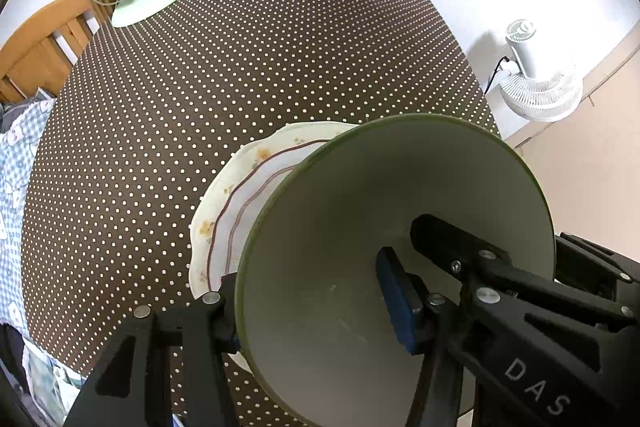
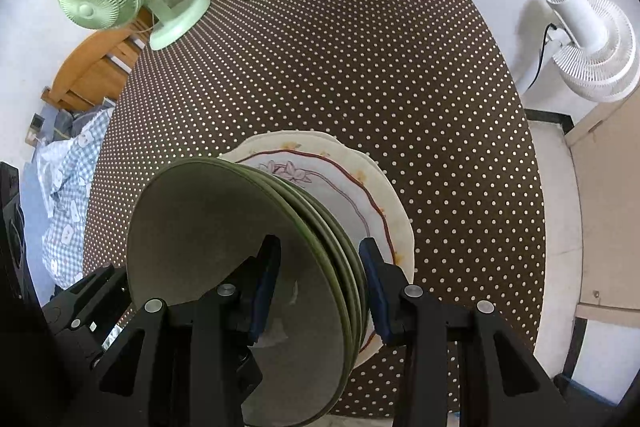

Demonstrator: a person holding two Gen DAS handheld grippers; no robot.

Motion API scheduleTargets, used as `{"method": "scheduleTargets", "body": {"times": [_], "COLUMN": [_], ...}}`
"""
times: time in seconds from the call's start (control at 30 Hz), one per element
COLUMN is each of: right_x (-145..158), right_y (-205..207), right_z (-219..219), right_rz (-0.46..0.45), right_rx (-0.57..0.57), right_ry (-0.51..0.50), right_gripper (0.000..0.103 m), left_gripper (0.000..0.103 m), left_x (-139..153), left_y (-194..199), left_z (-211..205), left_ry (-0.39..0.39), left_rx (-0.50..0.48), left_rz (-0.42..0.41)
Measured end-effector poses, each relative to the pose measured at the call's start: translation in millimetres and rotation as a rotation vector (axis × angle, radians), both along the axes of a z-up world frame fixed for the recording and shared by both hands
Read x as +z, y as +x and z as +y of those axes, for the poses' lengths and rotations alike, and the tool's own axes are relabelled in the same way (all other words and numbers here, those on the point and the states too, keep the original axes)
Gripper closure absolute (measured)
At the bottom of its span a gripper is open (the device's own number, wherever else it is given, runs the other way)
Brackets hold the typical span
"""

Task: Organize plates and bowls
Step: 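Lift and carry the bowl stack with both tools over the plate stack, then lower the bowl stack onto the plates and open both tools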

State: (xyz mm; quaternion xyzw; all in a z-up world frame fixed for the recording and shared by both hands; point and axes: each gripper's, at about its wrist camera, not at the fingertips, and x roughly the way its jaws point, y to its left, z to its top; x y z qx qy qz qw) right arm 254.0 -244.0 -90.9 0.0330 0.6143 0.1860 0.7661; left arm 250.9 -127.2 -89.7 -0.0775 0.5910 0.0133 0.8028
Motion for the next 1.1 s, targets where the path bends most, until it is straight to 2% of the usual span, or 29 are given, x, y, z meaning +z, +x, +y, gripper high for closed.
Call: {"method": "scheduleTargets", "body": {"times": [0.43,0.9,0.97,1.0,1.07,1.1], "right_x": [-10,-14,-15,-14,-9,-6], "right_y": [15,8,6,5,1,-1], "right_z": [5,-5,-9,-10,-13,-13], "right_rz": [0.009,0.023,0.03,0.03,0.004,-0.013], "right_rx": [0.005,-0.006,-0.018,-0.027,-0.042,-0.048], "right_ry": [-0.002,0.07,0.079,0.075,0.056,0.049], "right_gripper": [0.059,0.053,0.049,0.043,0.035,0.032], "left_gripper": [0.048,0.043,0.035,0.033,0.027,0.027], "left_x": [-10,-7,-7,-5,-1,1], "left_y": [14,-2,-6,-7,-11,-12], "left_z": [-3,-2,0,1,2,3], "left_ry": [0.024,0.057,0.064,0.074,0.092,0.09], "left_rx": [-0.002,0.014,0.022,0.026,0.031,0.028], "left_rz": [-0.002,-0.021,-0.019,-0.023,-0.038,-0.049]}}
